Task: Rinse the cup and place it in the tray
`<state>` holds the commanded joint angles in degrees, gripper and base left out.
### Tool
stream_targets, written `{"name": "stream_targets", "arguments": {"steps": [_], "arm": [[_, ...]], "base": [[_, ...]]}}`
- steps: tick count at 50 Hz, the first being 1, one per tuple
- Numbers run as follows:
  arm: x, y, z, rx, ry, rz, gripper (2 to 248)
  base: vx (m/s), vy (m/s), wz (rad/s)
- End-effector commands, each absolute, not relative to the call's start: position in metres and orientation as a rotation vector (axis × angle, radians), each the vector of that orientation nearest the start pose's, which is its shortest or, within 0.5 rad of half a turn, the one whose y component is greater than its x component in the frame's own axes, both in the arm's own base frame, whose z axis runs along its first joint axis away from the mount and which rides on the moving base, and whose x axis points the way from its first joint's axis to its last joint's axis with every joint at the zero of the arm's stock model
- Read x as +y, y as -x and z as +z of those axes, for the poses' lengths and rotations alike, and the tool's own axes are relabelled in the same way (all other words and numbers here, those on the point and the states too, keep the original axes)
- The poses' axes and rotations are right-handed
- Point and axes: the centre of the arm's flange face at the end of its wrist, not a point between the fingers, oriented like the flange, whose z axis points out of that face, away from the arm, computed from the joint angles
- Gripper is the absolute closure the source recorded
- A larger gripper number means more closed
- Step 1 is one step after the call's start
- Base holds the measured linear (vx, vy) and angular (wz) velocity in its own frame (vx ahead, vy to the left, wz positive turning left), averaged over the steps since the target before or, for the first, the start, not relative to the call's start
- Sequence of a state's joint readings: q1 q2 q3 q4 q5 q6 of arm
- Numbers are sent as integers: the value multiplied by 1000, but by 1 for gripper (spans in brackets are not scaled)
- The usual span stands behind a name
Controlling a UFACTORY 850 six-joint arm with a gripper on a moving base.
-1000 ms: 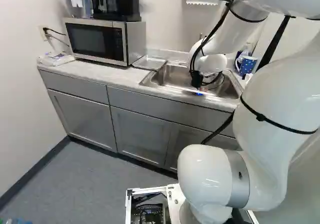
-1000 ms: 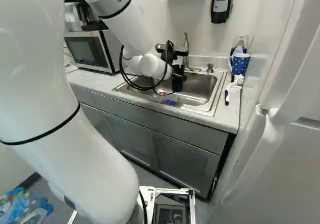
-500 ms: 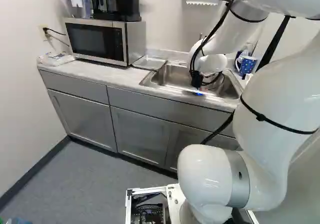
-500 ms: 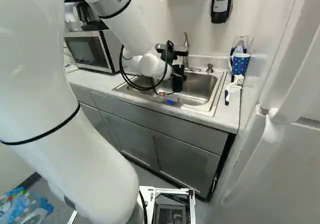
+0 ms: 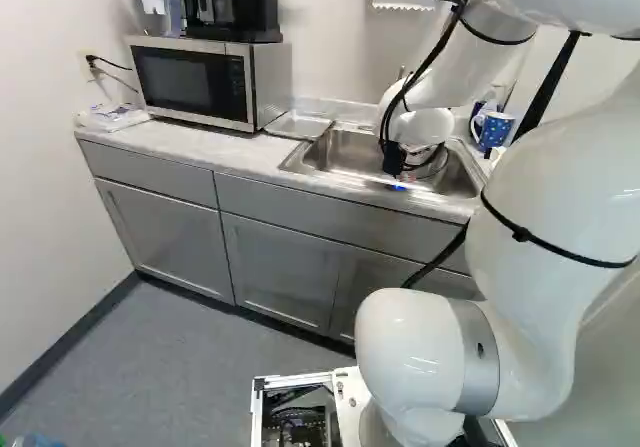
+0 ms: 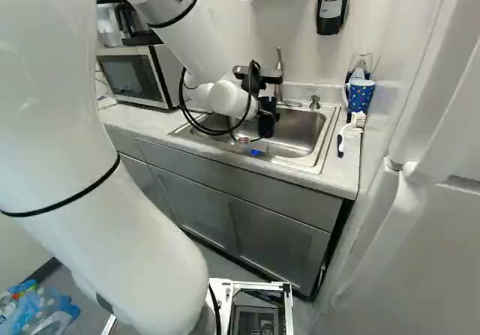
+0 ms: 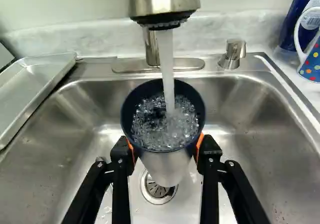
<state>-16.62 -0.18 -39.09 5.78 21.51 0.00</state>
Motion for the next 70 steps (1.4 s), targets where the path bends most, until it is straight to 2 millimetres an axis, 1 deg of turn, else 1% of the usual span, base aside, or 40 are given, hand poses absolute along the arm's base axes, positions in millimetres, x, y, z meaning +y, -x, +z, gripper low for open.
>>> {"name": "stream_targets", "arguments": {"steps": [11, 34, 53, 70], "arm": [[-127, -444, 472, 544, 2773, -1631, 124], [-95, -452, 473, 438, 2757, -1619, 124], [-66, -458, 491, 344, 2709, -1659, 124], [-49, -464, 509, 289, 2664, -1703, 124]], "base": [[0, 0, 0], [0, 0, 0], [0, 0, 0], [0, 0, 0]]}}
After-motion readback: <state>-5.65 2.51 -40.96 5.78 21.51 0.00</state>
